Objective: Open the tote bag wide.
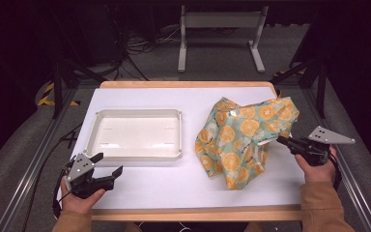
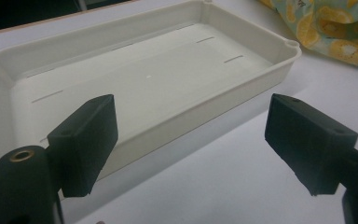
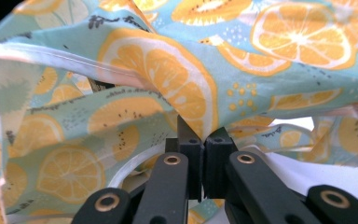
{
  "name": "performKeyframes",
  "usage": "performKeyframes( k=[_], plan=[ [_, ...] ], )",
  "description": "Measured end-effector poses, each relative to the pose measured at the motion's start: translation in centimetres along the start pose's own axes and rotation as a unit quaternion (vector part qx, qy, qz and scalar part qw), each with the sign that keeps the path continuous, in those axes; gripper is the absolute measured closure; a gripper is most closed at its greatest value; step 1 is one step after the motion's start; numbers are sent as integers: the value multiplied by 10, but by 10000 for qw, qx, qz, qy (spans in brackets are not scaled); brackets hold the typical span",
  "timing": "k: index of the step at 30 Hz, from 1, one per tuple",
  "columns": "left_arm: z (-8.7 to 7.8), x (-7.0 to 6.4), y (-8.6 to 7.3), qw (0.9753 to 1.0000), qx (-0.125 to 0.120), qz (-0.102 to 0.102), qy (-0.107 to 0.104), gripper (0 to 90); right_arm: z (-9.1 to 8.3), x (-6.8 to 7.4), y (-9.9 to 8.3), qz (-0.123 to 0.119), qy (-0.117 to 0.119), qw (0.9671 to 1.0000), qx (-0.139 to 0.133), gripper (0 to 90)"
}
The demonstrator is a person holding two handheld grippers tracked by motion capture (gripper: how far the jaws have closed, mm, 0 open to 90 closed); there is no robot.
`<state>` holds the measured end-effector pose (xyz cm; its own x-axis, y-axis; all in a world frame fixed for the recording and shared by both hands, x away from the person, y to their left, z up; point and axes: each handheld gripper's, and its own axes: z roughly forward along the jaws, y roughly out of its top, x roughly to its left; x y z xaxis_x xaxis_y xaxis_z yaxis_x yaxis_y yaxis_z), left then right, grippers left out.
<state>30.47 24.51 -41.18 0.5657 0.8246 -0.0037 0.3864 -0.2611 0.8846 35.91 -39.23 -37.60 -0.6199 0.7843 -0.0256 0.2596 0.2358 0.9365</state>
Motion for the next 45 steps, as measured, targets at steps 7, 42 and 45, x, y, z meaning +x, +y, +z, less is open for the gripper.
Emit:
performKeyframes(
  k=[7,42,45],
  plan=[
    [1,-1,0,10000,15,-22,-11,178,-12,7,12,-248,-89,9996,-64,890],
    [5,-7,16,9999,-47,-91,-58,187,-42,19,51,-196,170,9960,-850,896],
    [4,-7,21,9998,-77,-137,-72,187,-41,22,59,-288,218,9958,-842,896]
  ],
)
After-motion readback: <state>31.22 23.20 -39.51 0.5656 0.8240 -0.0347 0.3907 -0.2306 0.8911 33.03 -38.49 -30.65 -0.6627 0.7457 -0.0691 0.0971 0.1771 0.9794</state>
